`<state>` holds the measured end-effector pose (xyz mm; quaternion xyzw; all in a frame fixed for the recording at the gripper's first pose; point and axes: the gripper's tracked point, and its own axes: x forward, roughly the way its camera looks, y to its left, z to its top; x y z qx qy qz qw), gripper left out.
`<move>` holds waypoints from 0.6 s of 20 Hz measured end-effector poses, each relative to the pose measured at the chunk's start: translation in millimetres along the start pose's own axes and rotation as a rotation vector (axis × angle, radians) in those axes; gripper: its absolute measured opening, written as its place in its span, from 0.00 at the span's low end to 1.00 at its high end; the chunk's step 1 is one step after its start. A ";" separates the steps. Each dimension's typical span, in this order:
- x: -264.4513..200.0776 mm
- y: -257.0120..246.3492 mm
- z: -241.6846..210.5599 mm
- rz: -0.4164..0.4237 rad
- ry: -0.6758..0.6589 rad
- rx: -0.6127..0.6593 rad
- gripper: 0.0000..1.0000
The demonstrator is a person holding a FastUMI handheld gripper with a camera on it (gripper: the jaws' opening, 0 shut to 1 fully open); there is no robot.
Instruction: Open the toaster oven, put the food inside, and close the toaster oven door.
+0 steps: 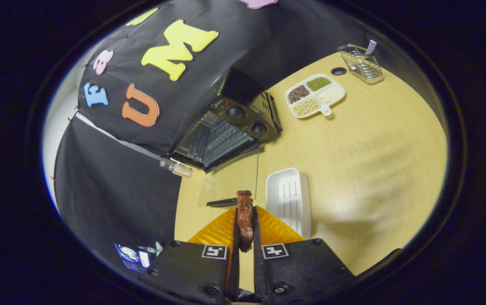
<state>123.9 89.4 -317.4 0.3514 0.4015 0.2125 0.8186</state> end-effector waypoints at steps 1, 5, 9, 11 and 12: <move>7.0 13.9 1.4 0.013 -0.026 0.016 0.17; 50.7 58.3 -0.2 0.056 -0.104 0.078 0.17; 105.3 97.1 -3.5 0.090 -0.177 0.134 0.17; 136.9 112.1 0.5 0.115 -0.229 0.207 0.17; 152.2 116.8 3.8 0.123 -0.257 0.249 0.17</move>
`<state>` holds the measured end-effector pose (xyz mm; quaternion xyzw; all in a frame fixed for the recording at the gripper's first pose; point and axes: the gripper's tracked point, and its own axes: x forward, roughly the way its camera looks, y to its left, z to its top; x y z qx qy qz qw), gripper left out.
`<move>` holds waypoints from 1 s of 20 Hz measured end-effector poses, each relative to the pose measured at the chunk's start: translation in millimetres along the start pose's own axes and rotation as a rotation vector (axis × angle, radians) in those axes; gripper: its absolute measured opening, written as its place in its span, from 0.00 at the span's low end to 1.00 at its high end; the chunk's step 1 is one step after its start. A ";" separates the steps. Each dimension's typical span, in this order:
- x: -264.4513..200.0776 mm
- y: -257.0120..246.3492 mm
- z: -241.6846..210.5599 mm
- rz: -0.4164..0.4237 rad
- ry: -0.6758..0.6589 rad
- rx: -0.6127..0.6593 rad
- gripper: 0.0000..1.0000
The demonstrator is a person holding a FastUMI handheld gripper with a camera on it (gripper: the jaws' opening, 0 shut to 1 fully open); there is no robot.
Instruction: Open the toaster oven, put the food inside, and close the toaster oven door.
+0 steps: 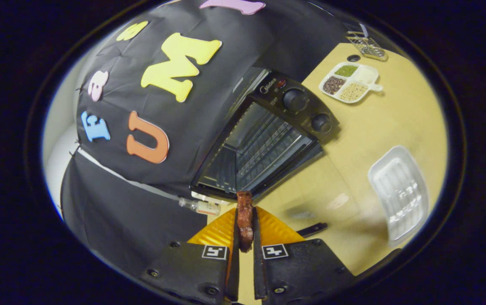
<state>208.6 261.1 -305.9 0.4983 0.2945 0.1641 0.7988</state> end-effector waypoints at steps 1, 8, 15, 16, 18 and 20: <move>15.7 1.3 -2.8 0.003 -0.022 0.030 0.17; 97.0 6.8 22.0 0.029 -0.257 0.192 0.16; 150.3 -7.9 60.5 -0.042 -0.379 0.235 0.16; 156.4 -11.4 63.6 -0.060 -0.386 0.229 0.17; 163.5 -16.2 69.1 -0.082 -0.395 0.201 0.17; 167.3 -16.8 70.5 -0.111 -0.404 0.137 0.17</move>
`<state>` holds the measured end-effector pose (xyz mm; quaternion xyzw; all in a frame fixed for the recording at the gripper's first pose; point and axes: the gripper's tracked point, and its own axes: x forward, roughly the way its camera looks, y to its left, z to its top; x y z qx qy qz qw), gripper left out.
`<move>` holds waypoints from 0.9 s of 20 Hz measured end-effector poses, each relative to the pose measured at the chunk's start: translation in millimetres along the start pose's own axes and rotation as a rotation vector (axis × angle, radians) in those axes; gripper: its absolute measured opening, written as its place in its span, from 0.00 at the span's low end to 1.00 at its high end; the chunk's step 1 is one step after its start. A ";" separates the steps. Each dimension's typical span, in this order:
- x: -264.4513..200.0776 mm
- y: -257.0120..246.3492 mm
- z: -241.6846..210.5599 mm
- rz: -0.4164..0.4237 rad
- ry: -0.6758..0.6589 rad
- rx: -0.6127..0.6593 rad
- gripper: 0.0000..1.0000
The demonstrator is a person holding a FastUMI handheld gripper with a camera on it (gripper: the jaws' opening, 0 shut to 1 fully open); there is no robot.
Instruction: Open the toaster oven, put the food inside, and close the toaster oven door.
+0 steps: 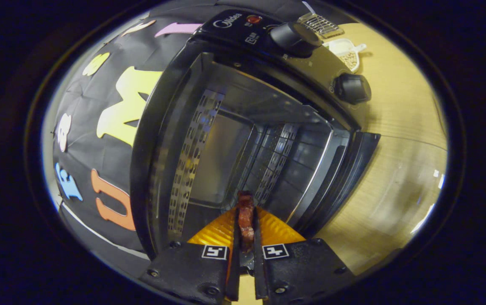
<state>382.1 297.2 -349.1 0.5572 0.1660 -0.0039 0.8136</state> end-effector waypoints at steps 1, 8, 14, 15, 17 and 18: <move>0.4 0.4 1.1 -0.005 -0.004 -0.039 0.18; 2.4 -7.9 8.1 -0.077 -0.019 -0.389 0.38; -11.0 -13.9 6.5 -0.155 -0.026 -0.762 0.98; -13.1 -13.6 6.0 -0.153 -0.026 -0.784 0.99; -21.4 -8.9 4.3 -0.144 -0.014 -0.818 0.99; -25.6 -6.7 5.7 -0.144 -0.008 -0.832 0.99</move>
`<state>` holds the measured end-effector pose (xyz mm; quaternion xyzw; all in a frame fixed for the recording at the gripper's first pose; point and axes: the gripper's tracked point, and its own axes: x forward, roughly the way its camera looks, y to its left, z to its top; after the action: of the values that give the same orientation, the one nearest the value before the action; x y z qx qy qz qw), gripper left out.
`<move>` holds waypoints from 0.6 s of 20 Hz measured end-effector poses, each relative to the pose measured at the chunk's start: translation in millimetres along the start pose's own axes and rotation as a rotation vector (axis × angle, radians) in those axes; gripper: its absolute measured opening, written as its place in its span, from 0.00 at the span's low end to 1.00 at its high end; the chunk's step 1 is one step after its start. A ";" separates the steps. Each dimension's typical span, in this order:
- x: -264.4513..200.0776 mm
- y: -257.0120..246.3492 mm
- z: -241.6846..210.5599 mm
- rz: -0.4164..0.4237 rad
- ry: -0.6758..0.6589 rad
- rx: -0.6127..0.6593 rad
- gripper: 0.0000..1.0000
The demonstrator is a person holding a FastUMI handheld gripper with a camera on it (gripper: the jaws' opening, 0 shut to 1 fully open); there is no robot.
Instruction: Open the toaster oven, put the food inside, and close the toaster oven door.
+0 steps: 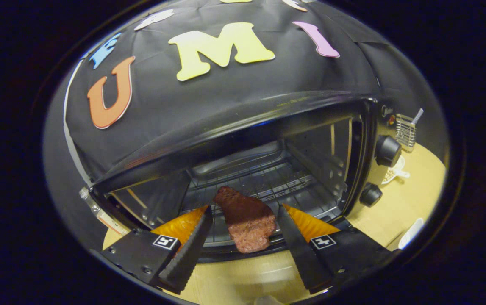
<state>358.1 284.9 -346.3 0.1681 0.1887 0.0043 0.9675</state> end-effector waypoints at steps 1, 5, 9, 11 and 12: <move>-5.8 0.9 2.2 0.003 0.001 -0.028 0.98; -38.6 6.9 11.4 0.032 -0.003 -0.090 0.99; -82.0 5.8 9.8 0.047 0.037 -0.152 0.98; -106.1 2.7 10.1 0.051 0.051 -0.206 0.99; -117.6 3.5 6.6 0.063 0.067 -0.215 0.98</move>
<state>251.5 277.6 -296.6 0.0688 0.2140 0.0607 0.9725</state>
